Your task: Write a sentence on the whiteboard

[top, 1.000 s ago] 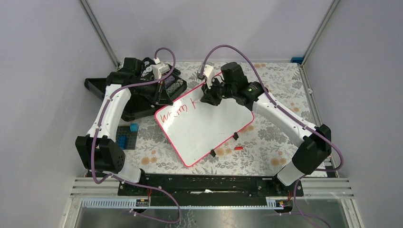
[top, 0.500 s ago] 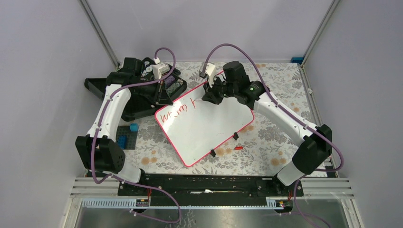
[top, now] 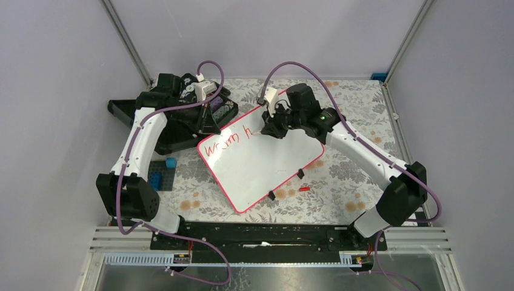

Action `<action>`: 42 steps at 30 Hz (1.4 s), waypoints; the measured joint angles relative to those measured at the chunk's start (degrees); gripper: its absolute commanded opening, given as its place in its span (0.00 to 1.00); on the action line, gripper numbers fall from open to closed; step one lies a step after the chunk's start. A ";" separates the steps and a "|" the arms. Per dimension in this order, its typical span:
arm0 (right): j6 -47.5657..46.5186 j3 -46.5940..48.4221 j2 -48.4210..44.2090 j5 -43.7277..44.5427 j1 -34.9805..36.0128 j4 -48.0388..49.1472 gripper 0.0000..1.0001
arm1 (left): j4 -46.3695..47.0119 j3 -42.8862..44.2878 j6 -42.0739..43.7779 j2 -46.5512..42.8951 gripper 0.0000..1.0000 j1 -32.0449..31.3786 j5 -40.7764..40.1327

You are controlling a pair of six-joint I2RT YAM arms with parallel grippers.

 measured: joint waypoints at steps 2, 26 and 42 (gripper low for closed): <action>-0.07 -0.37 -0.13 -0.26 0.00 -0.15 0.00 | 0.00 0.00 0.00 0.02 0.00 0.00 -0.02; -0.17 1.18 -0.37 -0.83 -0.87 -0.68 0.00 | -0.20 0.00 0.00 0.02 0.00 0.00 0.09; -0.50 1.20 0.52 -0.26 -1.01 -0.68 0.00 | -0.02 -0.07 0.02 0.02 0.00 0.00 0.02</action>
